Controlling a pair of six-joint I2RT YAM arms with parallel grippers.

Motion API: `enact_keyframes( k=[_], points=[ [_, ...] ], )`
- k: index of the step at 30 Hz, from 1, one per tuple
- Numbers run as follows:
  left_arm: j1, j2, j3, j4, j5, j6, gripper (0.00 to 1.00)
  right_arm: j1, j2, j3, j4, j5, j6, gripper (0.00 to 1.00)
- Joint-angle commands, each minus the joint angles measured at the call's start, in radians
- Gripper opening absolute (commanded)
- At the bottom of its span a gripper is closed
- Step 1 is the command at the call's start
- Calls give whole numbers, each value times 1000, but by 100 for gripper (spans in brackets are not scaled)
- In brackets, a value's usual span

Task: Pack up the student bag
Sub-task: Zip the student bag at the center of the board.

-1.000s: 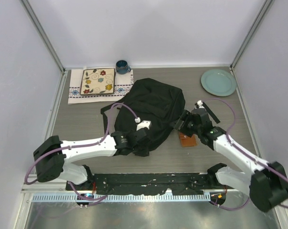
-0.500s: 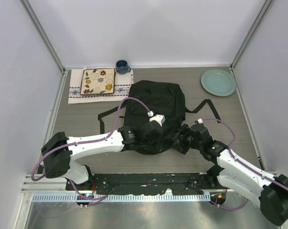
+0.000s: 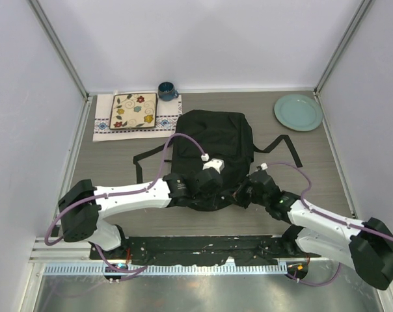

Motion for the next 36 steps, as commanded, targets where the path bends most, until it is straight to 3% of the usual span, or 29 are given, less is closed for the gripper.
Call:
enact_keyframes(
  k=[1, 10, 18, 21, 26, 27, 28, 30, 31, 36],
  points=[
    [29, -43, -43, -149, -146, 33, 0, -4, -91, -26, -126, 117, -85, 1],
    [246, -84, -181, -295, -229, 33, 0, -10, -216, -66, -268, 234, -153, 1],
    [333, -139, -198, -421, -342, 1, 0, -62, -197, 5, -328, 309, -295, 0],
    [336, -193, -215, -403, -315, 16, 0, -90, -164, 48, -325, 318, -389, 1],
    [328, -313, -287, -277, -123, 61, 0, -176, -28, 126, -265, 256, -528, 1],
    [328, -352, -298, -230, -100, 63, 0, -193, -8, 172, -293, 211, -541, 3],
    [326, -368, -307, -207, -77, 63, 0, -200, 4, 190, -299, 187, -547, 20],
    [326, -389, -321, -156, -40, 63, 0, -202, -8, 220, -328, 136, -538, 43],
    [325, -385, -321, -148, -39, 59, 0, -204, -26, 223, -344, 93, -522, 61],
    [323, -341, -264, -136, -30, 61, 0, -204, -193, 206, -481, -50, -346, 66]
  ],
)
